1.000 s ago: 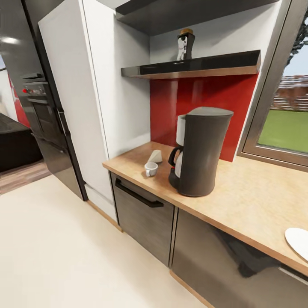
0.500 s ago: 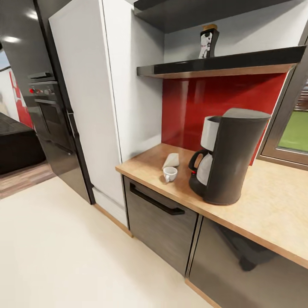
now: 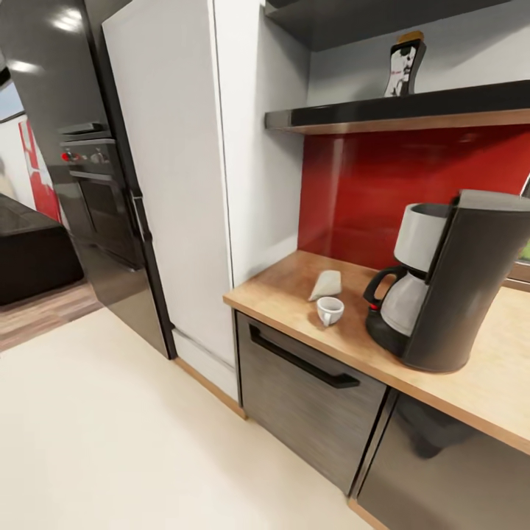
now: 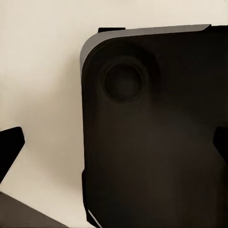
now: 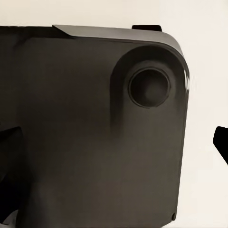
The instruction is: Set up a coffee station on the kitchen countertop: keep the coffee maker on the countertop, move the bottle of coffee from the kitchen shelf to the counter next to the coffee maker, place a paper coffee filter on top of the coffee maker, put the saucer next to the coffee maker with the coffee cup on the saucer, and place the electric kettle next to the coffee maker.
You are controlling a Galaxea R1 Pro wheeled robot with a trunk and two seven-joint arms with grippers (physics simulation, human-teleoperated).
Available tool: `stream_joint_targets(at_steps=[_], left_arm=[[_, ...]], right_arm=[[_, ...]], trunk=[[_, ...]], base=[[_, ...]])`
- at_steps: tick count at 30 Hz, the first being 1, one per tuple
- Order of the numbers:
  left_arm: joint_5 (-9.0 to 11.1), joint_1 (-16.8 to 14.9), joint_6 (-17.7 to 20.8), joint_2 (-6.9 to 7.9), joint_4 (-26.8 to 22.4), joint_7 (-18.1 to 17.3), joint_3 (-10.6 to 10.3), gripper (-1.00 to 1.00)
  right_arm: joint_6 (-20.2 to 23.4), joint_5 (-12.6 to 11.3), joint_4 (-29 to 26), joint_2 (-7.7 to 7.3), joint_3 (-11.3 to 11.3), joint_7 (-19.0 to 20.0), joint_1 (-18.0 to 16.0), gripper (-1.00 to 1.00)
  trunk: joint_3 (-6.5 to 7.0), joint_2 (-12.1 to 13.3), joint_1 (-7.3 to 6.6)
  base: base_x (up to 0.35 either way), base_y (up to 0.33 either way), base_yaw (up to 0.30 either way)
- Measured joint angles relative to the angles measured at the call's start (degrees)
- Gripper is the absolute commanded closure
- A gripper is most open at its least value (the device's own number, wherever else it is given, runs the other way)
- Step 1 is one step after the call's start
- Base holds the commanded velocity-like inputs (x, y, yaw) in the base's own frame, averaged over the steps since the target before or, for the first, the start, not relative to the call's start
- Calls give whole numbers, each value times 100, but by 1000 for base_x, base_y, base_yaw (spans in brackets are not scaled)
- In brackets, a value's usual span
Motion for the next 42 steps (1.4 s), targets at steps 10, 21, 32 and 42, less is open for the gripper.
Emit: stream_joint_targets(at_steps=[10, 21, 32, 42], left_arm=[[5, 3, 0, 0, 1, 0, 6, -100], [18, 4, 0, 0, 1, 0, 8, -100], [18, 2, 0, 0, 1, 0, 8, -100], [18, 0, 0, 0, 1, 0, 8, -100]], right_arm=[[1, 0, 3, 2, 0, 14, 0, -100], [8, 0, 5, 3, 0, 16, 0, -100], [8, 0, 7, 3, 2, 16, 0, -100], [8, 0, 3, -4, 4, 16, 0, -100]], trunk=[[0, 0, 0], [0, 0, 0], [0, 0, 0], [0, 0, 0]], base=[[174, 313, -80], [174, 314, -211], [174, 313, -237], [180, 303, -261]])
